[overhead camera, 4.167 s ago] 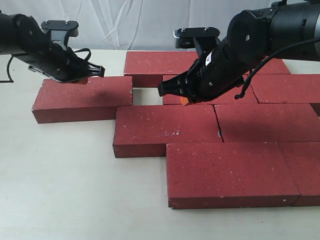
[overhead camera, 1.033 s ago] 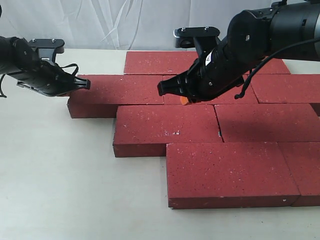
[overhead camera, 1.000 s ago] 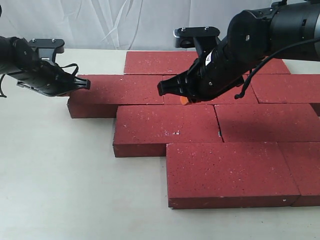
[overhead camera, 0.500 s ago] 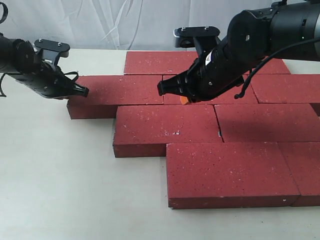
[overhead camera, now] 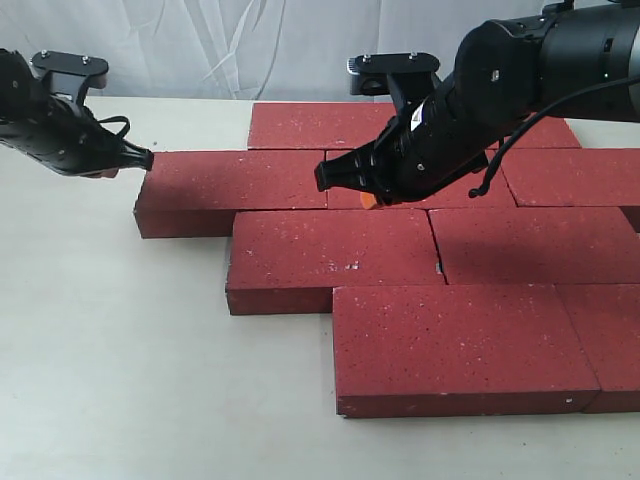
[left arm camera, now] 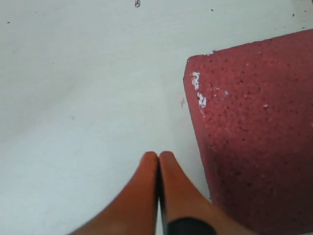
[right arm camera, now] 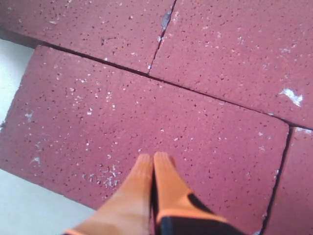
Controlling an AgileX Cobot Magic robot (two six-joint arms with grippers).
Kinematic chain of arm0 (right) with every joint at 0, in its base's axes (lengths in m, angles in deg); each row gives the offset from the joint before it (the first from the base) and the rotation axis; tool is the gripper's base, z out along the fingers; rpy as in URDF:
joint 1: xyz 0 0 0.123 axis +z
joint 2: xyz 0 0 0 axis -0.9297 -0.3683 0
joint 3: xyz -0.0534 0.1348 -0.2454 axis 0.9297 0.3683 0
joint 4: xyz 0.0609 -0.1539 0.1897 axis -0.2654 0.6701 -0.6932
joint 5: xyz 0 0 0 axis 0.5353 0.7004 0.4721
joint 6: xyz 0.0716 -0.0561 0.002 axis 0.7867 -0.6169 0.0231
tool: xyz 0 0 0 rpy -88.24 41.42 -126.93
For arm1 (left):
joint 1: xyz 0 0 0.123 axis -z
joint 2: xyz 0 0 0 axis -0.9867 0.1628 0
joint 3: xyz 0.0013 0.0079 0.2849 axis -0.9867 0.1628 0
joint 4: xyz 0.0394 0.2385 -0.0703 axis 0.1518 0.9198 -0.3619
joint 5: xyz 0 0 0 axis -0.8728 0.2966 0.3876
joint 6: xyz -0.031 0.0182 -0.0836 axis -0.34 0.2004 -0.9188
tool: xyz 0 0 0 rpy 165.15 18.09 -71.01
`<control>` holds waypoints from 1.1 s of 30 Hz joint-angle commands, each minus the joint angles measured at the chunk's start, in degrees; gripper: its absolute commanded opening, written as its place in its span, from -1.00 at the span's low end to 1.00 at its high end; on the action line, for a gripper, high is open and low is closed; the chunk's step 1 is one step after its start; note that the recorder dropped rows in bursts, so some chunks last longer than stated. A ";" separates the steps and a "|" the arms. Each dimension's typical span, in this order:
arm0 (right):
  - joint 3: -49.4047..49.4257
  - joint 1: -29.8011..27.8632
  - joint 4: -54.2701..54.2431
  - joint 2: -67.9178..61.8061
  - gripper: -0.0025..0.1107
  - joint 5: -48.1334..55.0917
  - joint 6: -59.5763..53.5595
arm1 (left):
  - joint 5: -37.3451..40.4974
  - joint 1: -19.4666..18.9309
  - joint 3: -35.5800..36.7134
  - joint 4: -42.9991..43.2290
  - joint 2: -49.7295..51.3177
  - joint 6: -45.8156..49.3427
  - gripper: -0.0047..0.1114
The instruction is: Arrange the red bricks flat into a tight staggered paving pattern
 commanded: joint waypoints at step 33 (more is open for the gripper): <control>-0.20 -16.62 -1.34 11.64 -0.97 13.90 0.37 | 13.06 -0.27 14.41 -4.08 -42.21 -3.57 -0.92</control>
